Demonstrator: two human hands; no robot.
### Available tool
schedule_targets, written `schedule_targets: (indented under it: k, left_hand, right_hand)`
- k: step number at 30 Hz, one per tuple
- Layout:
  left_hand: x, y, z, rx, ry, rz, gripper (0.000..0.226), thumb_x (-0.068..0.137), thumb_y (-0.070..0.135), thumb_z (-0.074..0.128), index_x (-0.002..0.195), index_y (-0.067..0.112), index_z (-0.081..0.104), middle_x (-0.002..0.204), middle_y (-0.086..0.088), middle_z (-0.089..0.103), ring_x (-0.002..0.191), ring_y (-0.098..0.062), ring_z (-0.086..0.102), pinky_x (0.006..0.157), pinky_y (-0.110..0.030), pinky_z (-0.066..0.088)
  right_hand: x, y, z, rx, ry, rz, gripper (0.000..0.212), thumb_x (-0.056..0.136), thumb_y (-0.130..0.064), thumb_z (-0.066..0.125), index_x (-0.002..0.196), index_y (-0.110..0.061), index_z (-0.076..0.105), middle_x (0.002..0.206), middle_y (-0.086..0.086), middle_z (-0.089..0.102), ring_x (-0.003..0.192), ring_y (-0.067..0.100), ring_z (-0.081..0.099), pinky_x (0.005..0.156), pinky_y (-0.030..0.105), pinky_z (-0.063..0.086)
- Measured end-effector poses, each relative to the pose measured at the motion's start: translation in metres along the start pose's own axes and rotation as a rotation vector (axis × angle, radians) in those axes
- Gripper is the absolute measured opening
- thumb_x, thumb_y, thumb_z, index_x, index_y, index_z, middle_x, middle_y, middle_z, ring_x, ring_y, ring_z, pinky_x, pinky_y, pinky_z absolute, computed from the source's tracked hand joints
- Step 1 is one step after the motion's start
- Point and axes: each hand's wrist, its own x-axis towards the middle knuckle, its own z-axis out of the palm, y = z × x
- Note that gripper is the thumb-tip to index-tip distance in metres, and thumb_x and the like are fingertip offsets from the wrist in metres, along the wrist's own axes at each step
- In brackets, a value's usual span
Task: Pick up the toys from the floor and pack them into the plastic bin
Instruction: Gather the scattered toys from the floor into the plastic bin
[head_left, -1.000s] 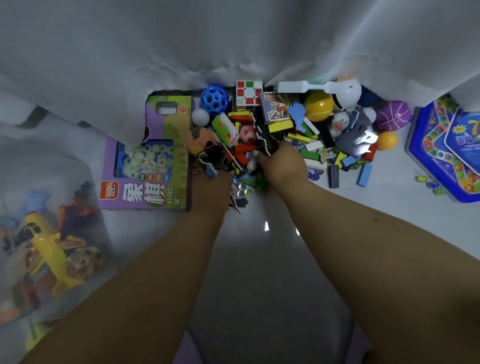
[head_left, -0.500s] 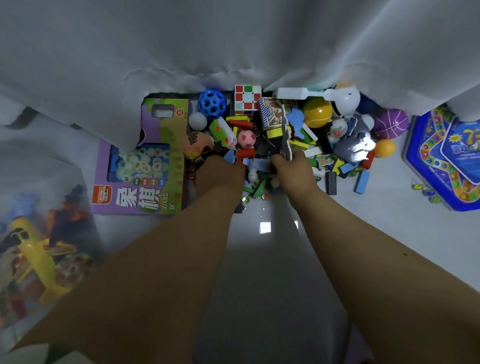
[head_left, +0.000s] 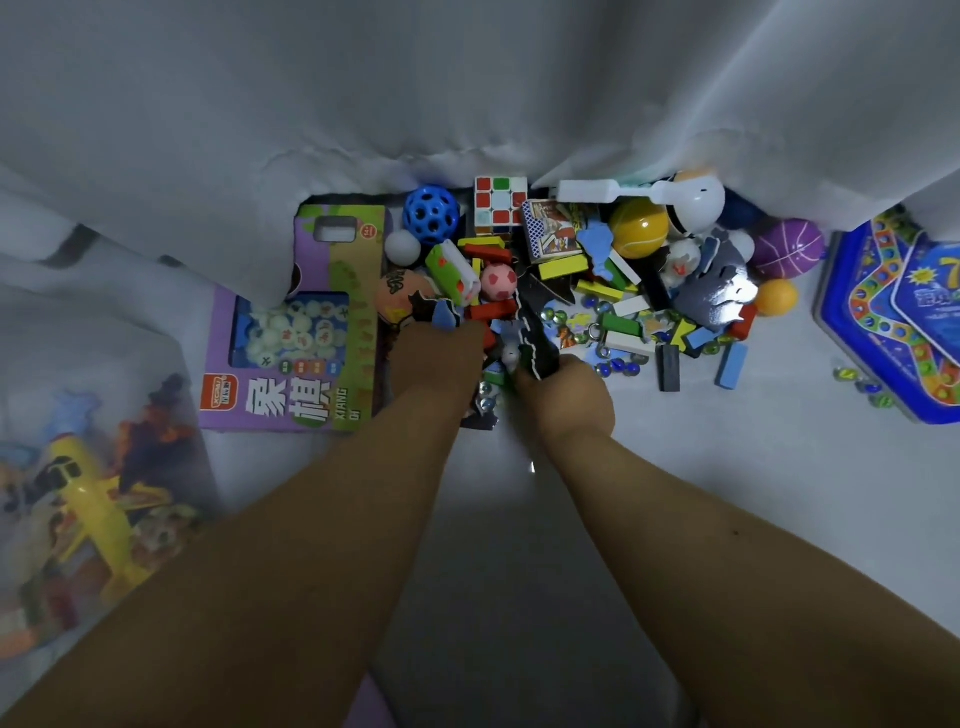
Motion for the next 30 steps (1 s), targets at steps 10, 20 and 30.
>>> schedule_targets:
  k: [10, 20, 30]
  left_hand:
    - [0.001, -0.027, -0.019, -0.455, -0.144, -0.134, 0.023, 0.090, 0.011, 0.056, 0.070, 0.000, 0.060, 0.049, -0.009, 0.049, 0.026, -0.008, 0.032, 0.037, -0.014, 0.031]
    - [-0.027, -0.027, -0.020, -0.383, -0.279, -0.119, 0.015, 0.089, 0.015, 0.056, 0.082, 0.010, 0.069, 0.066, -0.009, 0.047, 0.040, -0.013, 0.033, 0.042, -0.020, 0.031]
    - [-0.062, -0.017, -0.043, -0.314, -0.300, -0.096, 0.018, 0.079, 0.017, 0.061, 0.071, 0.005, 0.051, 0.055, -0.010, 0.041, 0.034, -0.014, 0.032, 0.047, -0.022, 0.028]
  right_hand:
    - [-0.001, -0.004, -0.017, 0.409, -0.084, -0.073, 0.018, 0.084, -0.020, 0.058, 0.069, -0.016, 0.050, 0.064, 0.003, 0.053, 0.062, 0.019, 0.049, 0.062, 0.030, 0.043]
    - [0.004, 0.017, -0.071, 0.850, -0.099, 0.111, 0.020, 0.090, -0.011, 0.049, 0.071, -0.013, 0.045, 0.060, 0.008, 0.046, 0.038, 0.013, 0.031, 0.041, 0.021, 0.026]
    - [-0.022, 0.022, -0.111, 0.918, -0.078, 0.104, 0.019, 0.091, -0.007, 0.048, 0.073, -0.011, 0.043, 0.056, 0.009, 0.045, 0.038, 0.012, 0.028, 0.040, 0.016, 0.023]
